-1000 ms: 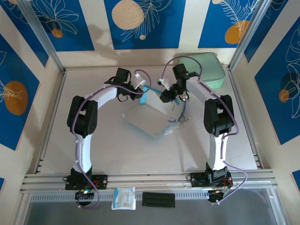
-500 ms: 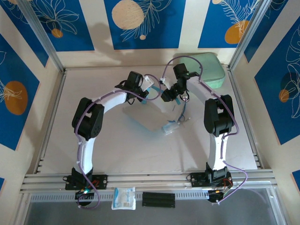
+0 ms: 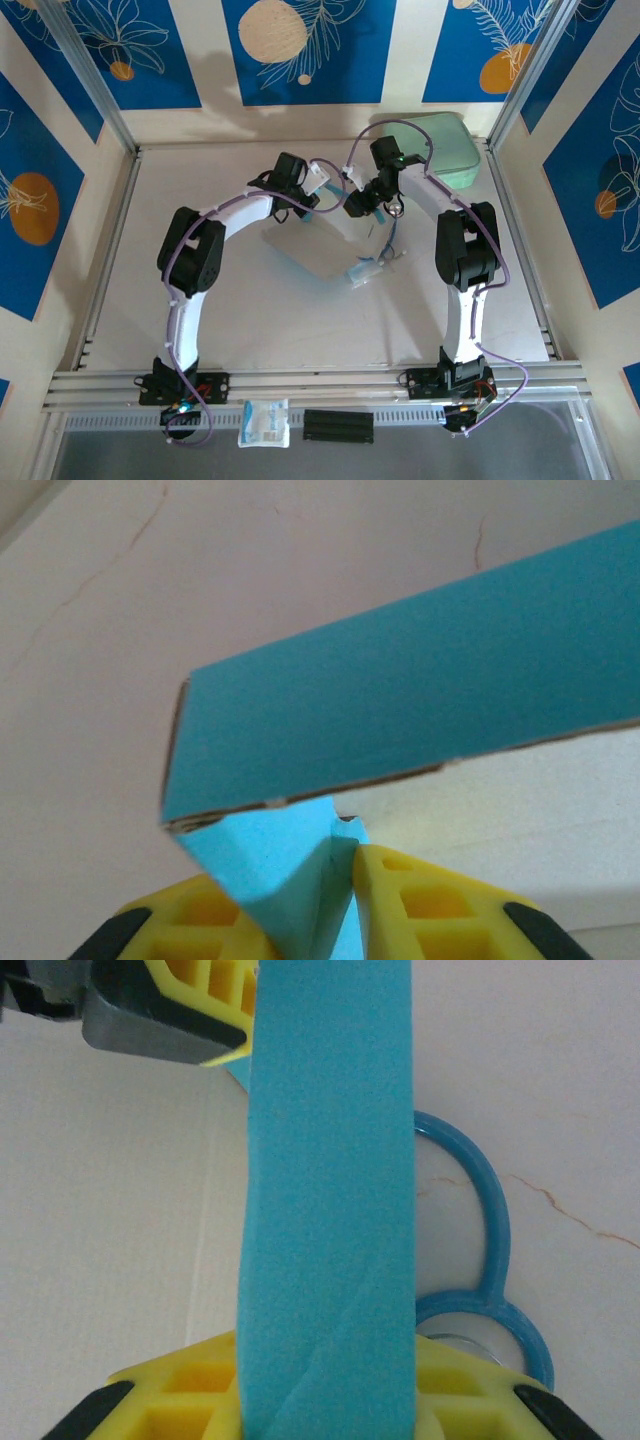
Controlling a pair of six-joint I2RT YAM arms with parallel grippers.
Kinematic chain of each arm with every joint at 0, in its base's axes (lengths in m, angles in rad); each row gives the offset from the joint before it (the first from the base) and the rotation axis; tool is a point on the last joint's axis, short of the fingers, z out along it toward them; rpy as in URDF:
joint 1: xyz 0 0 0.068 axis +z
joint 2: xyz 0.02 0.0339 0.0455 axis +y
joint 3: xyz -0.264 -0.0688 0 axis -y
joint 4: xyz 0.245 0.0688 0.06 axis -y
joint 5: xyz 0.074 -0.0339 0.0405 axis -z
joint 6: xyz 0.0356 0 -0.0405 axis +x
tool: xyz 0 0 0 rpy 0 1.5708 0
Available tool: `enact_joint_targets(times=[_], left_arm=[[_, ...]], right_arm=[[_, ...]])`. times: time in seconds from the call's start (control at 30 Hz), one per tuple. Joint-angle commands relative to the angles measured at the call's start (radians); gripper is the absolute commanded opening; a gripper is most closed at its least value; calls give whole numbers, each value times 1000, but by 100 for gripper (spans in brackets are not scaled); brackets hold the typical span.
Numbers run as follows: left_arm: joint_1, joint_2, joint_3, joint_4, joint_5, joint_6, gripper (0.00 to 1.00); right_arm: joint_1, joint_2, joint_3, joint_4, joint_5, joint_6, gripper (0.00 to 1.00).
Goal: Fold the paper box
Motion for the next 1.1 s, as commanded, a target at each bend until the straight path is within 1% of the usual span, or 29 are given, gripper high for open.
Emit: enact_joint_targets(times=[0.0, 0.07, 0.17, 0.33, 0.4, 0.6, 0.73, 0.77, 0.8, 0.83, 0.87, 0.93, 1.0, 1.07], left_arm=[[-10, 73, 1, -160, 79, 3, 26], [-7, 78, 12, -180, 74, -1, 29], [-2, 75, 7, -178, 69, -2, 28], [1, 70, 9, -174, 48, -1, 18], [2, 63, 5, -169, 11, -4, 13], [-1, 43, -7, -159, -70, -44, 14], [-9, 33, -37, -137, -163, -85, 11], [-13, 33, -39, -139, -198, -96, 11], [-18, 33, -37, -148, -225, -103, 14], [-22, 36, -36, -156, -243, -107, 24], [-25, 38, -38, -158, -261, -118, 28], [-25, 39, -46, -152, -281, -133, 28], [-25, 35, -58, -139, -301, -143, 21], [-24, 28, -69, -127, -331, -157, 10]], right_arm=[[21, -49, -9, -34, -117, -71, 22], [21, -47, -9, -36, -119, -71, 22], [21, -50, -9, -36, -120, -72, 22], [21, -52, -10, -37, -113, -74, 22], [19, -53, -10, -38, -112, -74, 22], [20, -56, -10, -41, -108, -74, 22], [20, -57, -11, -38, -110, -72, 22], [21, -57, -11, -38, -110, -74, 22], [19, -57, -11, -39, -109, -74, 23], [19, -58, -9, -37, -107, -74, 23], [20, -57, -9, -37, -108, -74, 22], [20, -57, -10, -33, -107, -72, 22], [19, -59, -14, -30, -108, -71, 22], [20, -60, -18, -29, -106, -71, 23]])
